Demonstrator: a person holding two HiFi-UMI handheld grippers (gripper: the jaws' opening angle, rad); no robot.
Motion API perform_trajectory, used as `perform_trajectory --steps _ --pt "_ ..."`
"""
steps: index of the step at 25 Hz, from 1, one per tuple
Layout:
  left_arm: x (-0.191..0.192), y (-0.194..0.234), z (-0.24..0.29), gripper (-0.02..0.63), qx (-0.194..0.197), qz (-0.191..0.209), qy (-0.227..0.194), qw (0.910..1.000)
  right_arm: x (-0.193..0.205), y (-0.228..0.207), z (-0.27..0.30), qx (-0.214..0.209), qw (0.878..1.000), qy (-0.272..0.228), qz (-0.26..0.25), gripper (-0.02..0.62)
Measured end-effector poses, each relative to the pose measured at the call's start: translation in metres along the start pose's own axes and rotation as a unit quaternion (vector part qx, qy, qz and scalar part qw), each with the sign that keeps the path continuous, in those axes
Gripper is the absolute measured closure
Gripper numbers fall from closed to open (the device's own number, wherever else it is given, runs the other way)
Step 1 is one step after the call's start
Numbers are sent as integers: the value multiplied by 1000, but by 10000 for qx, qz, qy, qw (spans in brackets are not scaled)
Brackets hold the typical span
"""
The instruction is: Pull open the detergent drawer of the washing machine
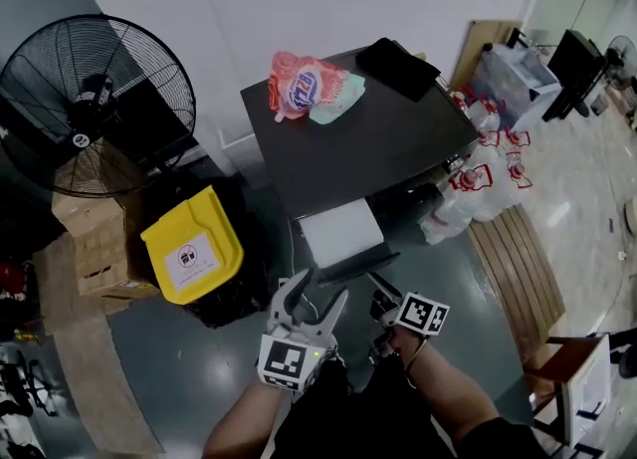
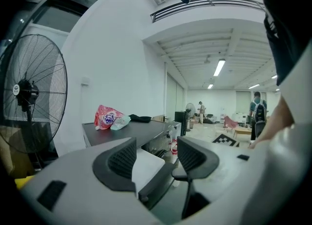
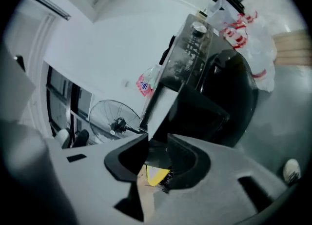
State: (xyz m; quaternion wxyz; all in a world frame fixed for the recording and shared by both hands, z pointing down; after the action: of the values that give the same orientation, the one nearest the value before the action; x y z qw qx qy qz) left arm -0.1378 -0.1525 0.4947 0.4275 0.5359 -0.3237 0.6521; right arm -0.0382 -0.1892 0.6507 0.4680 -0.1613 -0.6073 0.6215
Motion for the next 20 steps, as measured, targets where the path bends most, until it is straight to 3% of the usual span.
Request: perform_trajectory --steps 3,5,7,11,16,17,18,20 --pt "-5 -9 -2 365 -239 -40 -40 9997 -13 10 -11 11 9956 277 -901 582" --pt "-6 -15 -4 365 -482 -70 -94 9988 -22 25 -17 -101 9850 512 -1644 598" --pt "-6 -23 -7 364 -761 -106 -164 9969 -30 43 -23 -276 9652 757 -2490 598" --pt "-7 -42 -18 365 -1355 -352 -126 9901 -42 78 -37 -681 9043 1049 -4081 600" --pt "-7 -62 -34 388 -1796 -533 -132 9822 -48 127 -54 -1116 7946 834 -5909 600" --pt "-7 -66 -38 400 -1835 -542 -109 9815 -47 137 -59 -1231 7785 770 -6107 599" --pt "-7 -69 -42 417 -1870 -543 -97 9808 -45 145 -63 -1336 7699 734 -6197 598" --pt "-6 -72 -50 439 -1942 -521 -100 9795 -41 156 -68 -1479 7695 754 -6167 598"
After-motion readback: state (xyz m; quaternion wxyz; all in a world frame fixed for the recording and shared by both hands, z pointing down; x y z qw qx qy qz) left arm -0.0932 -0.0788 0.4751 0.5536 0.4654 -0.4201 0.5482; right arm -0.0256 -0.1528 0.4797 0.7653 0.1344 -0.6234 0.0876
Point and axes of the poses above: the fingertips, and each gripper's own axes: z forward along the fingers, y to its left, x out of its underside, the point moved 2 cm from there along -z, backward along the fingers, and after that the axes turned 3 degrees about -x, right-handed, at the moved point
